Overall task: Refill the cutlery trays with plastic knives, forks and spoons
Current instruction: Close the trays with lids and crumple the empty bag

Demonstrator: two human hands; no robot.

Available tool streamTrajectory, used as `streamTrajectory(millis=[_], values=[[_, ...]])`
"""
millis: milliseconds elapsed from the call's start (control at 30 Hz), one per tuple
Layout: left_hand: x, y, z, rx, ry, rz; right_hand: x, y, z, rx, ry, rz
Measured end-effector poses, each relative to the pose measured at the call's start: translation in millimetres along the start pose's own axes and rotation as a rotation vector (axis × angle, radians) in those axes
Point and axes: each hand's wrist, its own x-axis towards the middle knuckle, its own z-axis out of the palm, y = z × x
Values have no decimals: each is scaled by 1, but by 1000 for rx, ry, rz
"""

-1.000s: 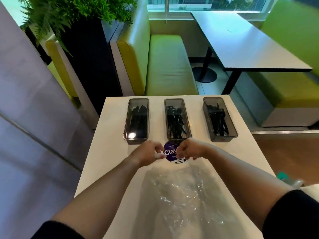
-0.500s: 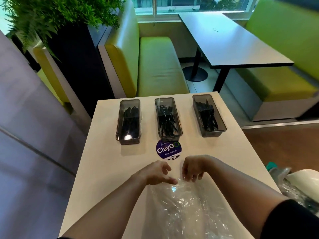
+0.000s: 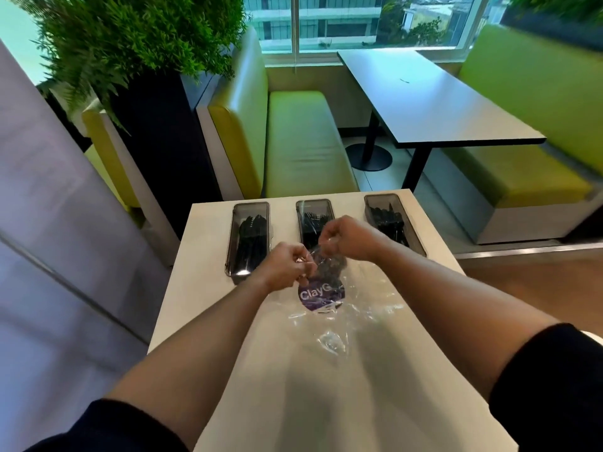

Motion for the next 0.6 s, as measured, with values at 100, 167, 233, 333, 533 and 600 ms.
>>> streamTrajectory(millis=[100, 167, 233, 333, 533, 600], values=[[4, 12, -25, -155, 150, 71, 2, -6, -15, -48, 287, -13], [2, 19, -38, -259, 249, 120, 0, -6, -19, -23, 441, 16], [-2, 25, -46, -387, 325, 154, -3, -7, -20, 71, 531, 80], [-10, 29, -48, -513, 389, 194, -10, -12, -16, 336, 637, 191], [-23, 35, -42, -559, 443, 233, -31, -13, -10, 1006, 282, 247], [-27, 35, -39, -547, 442, 233, -36, -14, -12, 1067, 223, 211]])
